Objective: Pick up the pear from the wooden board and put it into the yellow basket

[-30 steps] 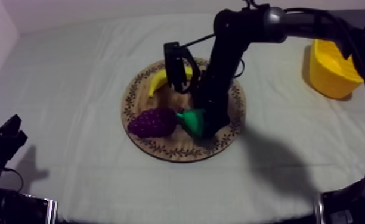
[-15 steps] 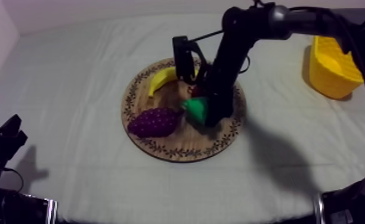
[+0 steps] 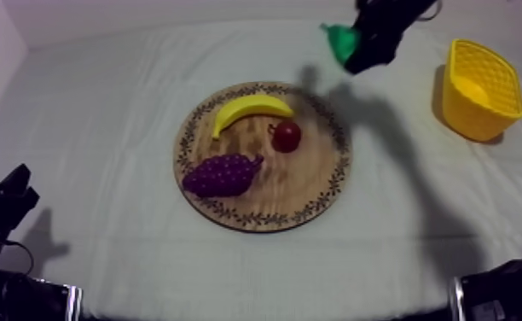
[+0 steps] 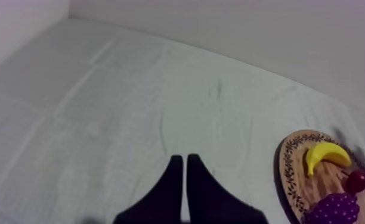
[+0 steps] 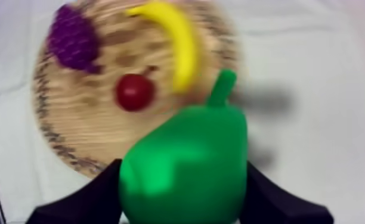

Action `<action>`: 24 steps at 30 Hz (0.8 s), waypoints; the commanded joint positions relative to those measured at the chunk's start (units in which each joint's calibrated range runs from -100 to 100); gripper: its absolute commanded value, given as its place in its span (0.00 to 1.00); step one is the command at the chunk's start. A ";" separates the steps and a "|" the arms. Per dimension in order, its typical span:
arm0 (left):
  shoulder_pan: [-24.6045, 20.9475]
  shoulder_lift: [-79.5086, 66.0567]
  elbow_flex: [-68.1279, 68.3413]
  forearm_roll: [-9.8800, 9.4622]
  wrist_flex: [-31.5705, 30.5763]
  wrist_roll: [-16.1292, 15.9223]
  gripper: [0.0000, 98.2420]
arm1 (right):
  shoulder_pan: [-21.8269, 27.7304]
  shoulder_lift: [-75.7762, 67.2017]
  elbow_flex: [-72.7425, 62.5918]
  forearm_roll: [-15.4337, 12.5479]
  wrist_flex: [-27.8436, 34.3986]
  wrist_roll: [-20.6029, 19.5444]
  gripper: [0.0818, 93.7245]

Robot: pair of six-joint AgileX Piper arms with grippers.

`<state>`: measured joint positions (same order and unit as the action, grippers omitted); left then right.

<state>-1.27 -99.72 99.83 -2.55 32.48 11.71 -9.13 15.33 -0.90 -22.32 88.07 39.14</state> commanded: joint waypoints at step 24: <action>0.00 -0.02 -0.05 -0.01 0.01 -0.01 0.00 | 20.42 -1.21 8.75 7.08 -24.22 -10.22 0.70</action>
<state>-1.27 -99.72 99.83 -2.55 32.48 11.71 11.59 14.21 7.19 -16.32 64.97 30.59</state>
